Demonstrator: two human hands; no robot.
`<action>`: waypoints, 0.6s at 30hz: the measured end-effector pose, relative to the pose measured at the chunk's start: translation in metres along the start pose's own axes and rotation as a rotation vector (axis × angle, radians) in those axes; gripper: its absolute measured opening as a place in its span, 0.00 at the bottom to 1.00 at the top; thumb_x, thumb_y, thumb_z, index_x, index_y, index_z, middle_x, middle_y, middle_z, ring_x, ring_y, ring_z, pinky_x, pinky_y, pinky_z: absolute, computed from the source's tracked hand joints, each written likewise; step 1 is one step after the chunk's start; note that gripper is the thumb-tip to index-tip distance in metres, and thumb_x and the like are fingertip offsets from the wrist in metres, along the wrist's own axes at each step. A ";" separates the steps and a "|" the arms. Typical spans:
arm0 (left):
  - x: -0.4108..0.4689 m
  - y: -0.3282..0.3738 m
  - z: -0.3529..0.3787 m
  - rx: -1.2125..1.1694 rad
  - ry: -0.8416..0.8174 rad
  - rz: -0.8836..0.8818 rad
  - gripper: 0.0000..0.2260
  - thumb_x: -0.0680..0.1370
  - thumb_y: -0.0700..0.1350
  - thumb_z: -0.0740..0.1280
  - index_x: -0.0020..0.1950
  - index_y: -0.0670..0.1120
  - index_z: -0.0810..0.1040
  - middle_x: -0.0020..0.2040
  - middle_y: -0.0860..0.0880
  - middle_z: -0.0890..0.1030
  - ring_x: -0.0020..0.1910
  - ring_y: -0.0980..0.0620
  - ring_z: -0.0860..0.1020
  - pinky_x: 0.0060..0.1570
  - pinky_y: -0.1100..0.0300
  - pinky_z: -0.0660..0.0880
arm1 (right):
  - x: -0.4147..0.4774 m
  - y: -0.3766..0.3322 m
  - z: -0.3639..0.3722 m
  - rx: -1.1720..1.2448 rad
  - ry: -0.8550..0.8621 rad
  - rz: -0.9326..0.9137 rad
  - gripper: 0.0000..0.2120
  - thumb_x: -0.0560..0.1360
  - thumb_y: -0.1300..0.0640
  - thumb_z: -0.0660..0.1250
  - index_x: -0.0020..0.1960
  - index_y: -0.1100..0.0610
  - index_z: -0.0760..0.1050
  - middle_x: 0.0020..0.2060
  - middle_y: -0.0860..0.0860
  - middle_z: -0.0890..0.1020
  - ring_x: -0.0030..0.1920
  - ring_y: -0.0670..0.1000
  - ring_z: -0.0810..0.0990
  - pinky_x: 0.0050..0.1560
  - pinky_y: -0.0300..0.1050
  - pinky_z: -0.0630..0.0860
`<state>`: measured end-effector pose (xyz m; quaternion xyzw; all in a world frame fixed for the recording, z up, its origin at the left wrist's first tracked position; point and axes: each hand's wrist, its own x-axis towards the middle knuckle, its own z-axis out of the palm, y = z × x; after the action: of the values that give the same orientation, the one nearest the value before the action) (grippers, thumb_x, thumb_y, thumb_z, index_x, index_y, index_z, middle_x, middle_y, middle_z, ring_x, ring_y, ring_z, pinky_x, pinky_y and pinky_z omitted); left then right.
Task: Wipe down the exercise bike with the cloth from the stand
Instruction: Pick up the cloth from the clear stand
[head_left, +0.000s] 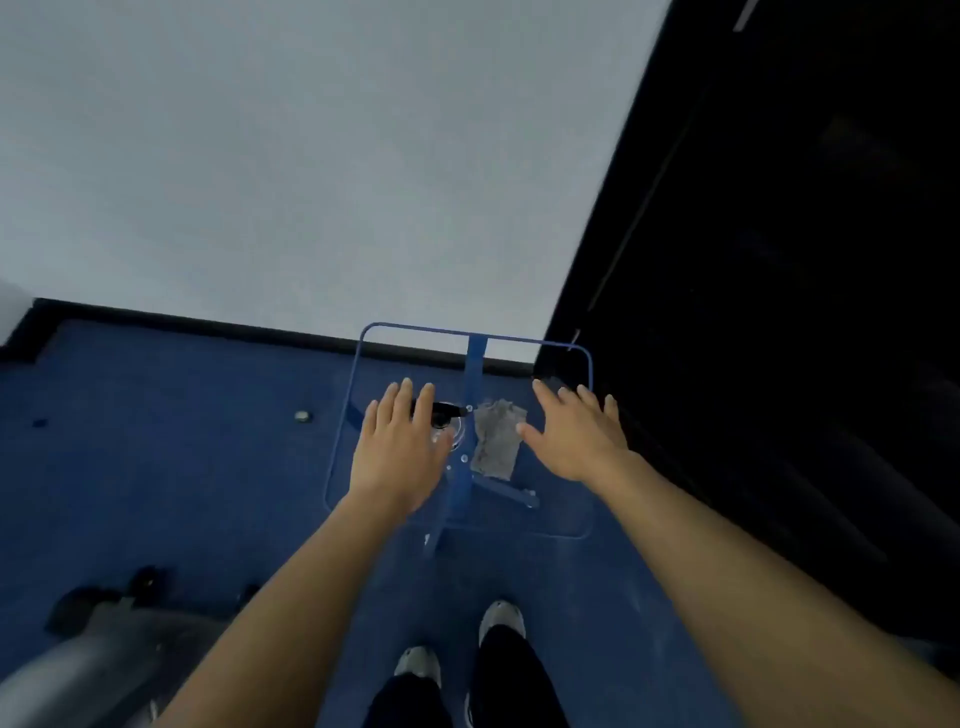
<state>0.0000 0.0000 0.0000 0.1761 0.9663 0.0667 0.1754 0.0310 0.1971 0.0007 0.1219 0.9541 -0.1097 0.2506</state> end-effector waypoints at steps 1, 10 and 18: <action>0.004 0.002 0.009 0.016 0.006 -0.004 0.28 0.81 0.56 0.48 0.77 0.46 0.44 0.77 0.45 0.46 0.76 0.47 0.44 0.74 0.52 0.44 | 0.006 0.001 0.006 -0.008 -0.029 0.006 0.31 0.78 0.40 0.49 0.75 0.50 0.44 0.74 0.56 0.56 0.74 0.58 0.49 0.72 0.62 0.46; 0.024 -0.007 0.094 0.138 0.207 0.072 0.28 0.77 0.55 0.61 0.72 0.42 0.61 0.74 0.39 0.61 0.73 0.41 0.59 0.70 0.45 0.55 | 0.059 0.006 0.095 0.038 -0.183 -0.012 0.31 0.78 0.42 0.52 0.75 0.51 0.45 0.75 0.57 0.52 0.74 0.59 0.49 0.72 0.61 0.47; 0.037 -0.028 0.107 0.162 0.331 0.136 0.25 0.77 0.54 0.53 0.70 0.42 0.64 0.74 0.39 0.61 0.73 0.42 0.55 0.70 0.41 0.50 | 0.105 -0.015 0.146 0.202 -0.097 0.014 0.33 0.77 0.49 0.61 0.75 0.49 0.46 0.75 0.55 0.46 0.74 0.58 0.46 0.72 0.59 0.53</action>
<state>-0.0023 -0.0051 -0.1167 0.2412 0.9700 0.0285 -0.0054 0.0040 0.1619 -0.1741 0.1477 0.9240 -0.2094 0.2839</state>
